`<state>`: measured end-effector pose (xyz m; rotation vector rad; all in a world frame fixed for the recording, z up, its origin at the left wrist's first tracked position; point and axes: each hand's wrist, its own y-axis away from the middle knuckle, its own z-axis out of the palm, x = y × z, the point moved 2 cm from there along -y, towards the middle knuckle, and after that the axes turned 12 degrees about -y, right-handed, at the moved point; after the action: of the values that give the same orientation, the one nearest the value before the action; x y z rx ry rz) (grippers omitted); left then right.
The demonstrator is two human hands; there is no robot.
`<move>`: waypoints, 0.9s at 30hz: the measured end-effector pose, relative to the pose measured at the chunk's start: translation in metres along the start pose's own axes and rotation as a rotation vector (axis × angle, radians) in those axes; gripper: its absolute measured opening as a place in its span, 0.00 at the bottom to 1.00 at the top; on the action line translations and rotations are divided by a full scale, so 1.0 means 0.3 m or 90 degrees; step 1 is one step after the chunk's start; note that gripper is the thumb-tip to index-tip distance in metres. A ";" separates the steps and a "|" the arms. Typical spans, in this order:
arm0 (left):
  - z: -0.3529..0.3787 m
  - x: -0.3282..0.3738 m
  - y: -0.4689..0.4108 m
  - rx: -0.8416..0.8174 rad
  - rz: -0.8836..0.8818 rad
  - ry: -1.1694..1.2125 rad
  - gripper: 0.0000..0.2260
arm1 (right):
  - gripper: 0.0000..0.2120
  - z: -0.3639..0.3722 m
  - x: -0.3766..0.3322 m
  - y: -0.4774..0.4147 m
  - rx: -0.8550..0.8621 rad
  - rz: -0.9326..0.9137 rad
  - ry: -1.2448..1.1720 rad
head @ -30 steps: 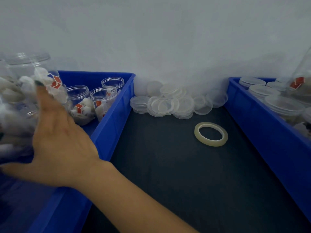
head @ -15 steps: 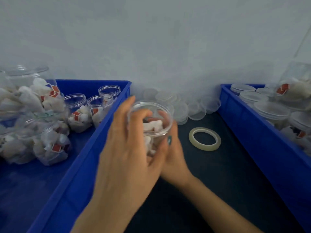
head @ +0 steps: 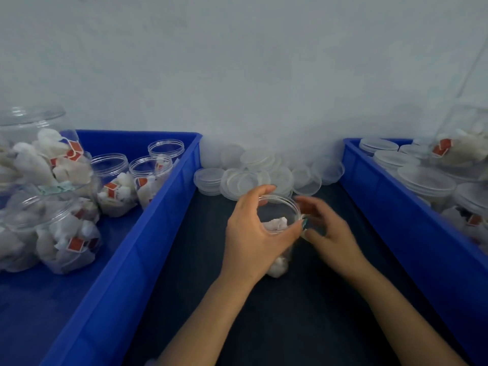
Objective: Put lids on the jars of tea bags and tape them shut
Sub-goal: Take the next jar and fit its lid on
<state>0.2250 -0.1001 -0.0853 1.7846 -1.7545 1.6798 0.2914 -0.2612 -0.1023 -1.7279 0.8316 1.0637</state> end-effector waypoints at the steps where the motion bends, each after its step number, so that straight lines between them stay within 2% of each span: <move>1: 0.012 -0.009 0.001 -0.005 -0.010 0.009 0.30 | 0.27 -0.014 0.015 -0.013 0.070 -0.027 0.066; 3: 0.030 -0.023 0.010 0.004 -0.002 0.035 0.33 | 0.27 -0.064 0.043 -0.086 0.155 -0.029 0.193; 5: 0.038 -0.027 0.020 0.017 -0.007 0.061 0.37 | 0.28 -0.085 0.083 -0.162 0.143 0.023 0.306; 11: 0.038 -0.014 0.021 0.028 0.001 0.064 0.35 | 0.38 -0.015 0.140 -0.327 -0.092 0.024 0.520; 13: 0.037 -0.014 0.022 0.027 -0.003 0.073 0.34 | 0.39 -0.001 0.157 -0.353 -0.128 0.050 0.603; 16: 0.038 -0.017 0.021 0.021 -0.004 0.076 0.34 | 0.35 0.003 0.154 -0.372 -0.086 0.021 0.692; 22: 0.036 -0.014 0.019 0.017 -0.003 0.071 0.33 | 0.21 0.034 0.112 -0.374 -0.062 -0.087 0.743; 25: 0.036 -0.014 0.018 0.012 -0.004 0.076 0.34 | 0.09 0.034 0.089 -0.370 0.008 -0.126 0.712; 27: 0.038 -0.015 0.017 0.012 -0.005 0.077 0.33 | 0.06 0.033 0.084 -0.370 0.032 -0.137 0.688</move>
<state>0.2292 -0.1072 -0.0959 1.6577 -1.6853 1.7666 0.3949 -0.2146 -0.0886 -2.2616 1.2367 -0.1276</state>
